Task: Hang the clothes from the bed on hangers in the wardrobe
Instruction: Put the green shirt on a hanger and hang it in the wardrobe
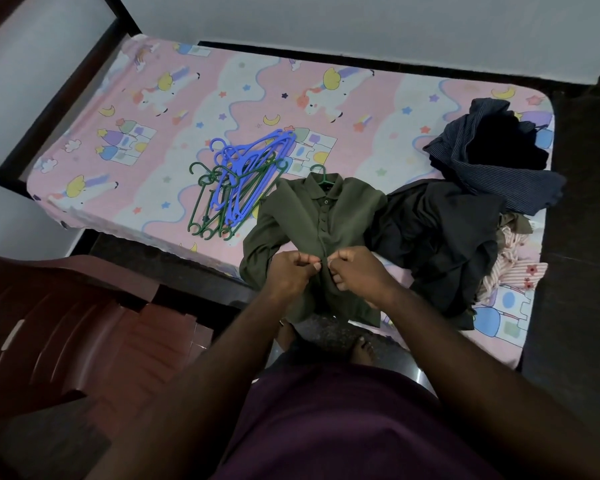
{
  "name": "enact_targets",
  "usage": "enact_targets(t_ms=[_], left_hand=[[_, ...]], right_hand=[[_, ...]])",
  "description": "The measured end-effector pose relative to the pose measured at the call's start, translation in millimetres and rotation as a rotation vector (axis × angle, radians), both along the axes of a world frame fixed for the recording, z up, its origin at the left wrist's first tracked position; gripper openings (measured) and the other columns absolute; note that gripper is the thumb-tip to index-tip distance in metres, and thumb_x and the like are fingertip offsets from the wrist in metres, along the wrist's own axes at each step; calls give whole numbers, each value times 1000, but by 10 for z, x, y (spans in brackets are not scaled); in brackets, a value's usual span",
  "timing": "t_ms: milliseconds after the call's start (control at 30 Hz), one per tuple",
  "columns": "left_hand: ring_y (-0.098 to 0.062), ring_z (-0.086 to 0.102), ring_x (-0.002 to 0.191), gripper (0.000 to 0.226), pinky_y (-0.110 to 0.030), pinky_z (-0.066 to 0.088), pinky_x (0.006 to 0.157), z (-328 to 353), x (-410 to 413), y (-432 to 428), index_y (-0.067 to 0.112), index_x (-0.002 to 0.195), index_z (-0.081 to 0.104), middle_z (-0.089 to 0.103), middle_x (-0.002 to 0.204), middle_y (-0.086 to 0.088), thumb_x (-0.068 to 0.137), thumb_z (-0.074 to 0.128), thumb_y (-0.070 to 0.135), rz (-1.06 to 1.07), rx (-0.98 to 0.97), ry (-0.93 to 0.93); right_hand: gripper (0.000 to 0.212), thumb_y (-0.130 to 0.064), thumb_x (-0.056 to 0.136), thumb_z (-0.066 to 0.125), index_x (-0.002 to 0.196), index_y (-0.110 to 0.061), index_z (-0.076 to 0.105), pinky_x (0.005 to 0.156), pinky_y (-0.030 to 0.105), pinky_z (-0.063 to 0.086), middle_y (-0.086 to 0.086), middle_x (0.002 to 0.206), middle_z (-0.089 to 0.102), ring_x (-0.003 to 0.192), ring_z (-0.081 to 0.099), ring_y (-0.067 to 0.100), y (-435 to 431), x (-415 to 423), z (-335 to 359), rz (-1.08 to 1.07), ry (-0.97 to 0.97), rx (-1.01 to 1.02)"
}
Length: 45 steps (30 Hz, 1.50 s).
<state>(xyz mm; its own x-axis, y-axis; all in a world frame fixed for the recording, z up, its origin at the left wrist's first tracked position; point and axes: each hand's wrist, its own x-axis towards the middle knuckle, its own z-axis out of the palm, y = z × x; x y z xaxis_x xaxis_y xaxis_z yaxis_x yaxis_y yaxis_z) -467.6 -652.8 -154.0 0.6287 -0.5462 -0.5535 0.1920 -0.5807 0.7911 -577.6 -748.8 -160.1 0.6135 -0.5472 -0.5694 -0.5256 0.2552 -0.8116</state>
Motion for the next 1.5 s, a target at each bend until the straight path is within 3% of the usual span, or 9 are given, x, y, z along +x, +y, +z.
enact_targets(t_ms=[267,467,633,733,900,967,1233,1367,1500], left_hand=[[-17,52,60,16,-26,45,61,60,13,-68,7,73,67,61,68,-11,86,63,-2,49,31,169],[-17,57,58,19,-27,51,61,42,-39,-92,7,71,63,64,69,-10,89,65,4,140,24,207],[-20,56,56,19,-24,52,52,-11,-68,-113,3,71,61,62,65,-12,90,61,0,195,15,179],[-19,53,56,21,-23,49,52,-50,-82,-125,5,69,59,59,62,-10,90,59,0,229,10,145],[-14,57,62,11,-22,48,59,41,14,-147,11,81,61,62,71,-5,90,62,4,113,-55,290],[-10,56,61,9,-24,47,62,65,41,-184,13,83,63,63,70,-3,87,66,6,20,-31,253],[-26,60,76,8,-35,50,68,154,165,-400,10,83,60,64,83,-15,90,58,7,134,-113,93],[-27,63,89,16,-44,52,83,-19,150,-371,11,92,57,66,95,-12,86,52,25,44,-73,-89],[-14,53,78,12,-28,46,75,33,-95,-379,15,88,49,57,83,-6,100,46,14,155,-168,11]], right_hand=[[13,-10,88,67,76,-8,64,56,29,54,9,63,63,53,59,15,25,3,70,-50,24,-3],[17,-21,83,63,67,-20,58,68,35,50,3,72,67,75,64,26,22,58,122,314,170,-626],[8,-22,85,60,83,-15,62,67,37,46,8,79,67,80,61,33,80,7,60,334,125,-816],[8,-22,84,61,78,-17,63,64,36,50,2,69,67,69,63,24,68,5,20,201,56,-634],[17,-6,92,60,76,-12,60,57,19,48,6,66,62,59,57,14,-66,-23,112,-144,-170,253],[16,-8,94,58,79,-12,61,62,21,47,4,67,62,62,57,14,-126,-41,108,-153,-205,315],[13,-13,87,70,87,-18,59,65,26,40,-9,70,57,65,52,9,-144,-49,-35,152,-9,-356],[7,-14,93,62,87,-15,64,61,18,41,-2,78,67,69,57,8,-282,-69,108,51,-45,-378],[7,-14,93,61,91,-13,68,71,24,46,2,86,71,80,64,14,-457,-28,303,142,-43,-492]])
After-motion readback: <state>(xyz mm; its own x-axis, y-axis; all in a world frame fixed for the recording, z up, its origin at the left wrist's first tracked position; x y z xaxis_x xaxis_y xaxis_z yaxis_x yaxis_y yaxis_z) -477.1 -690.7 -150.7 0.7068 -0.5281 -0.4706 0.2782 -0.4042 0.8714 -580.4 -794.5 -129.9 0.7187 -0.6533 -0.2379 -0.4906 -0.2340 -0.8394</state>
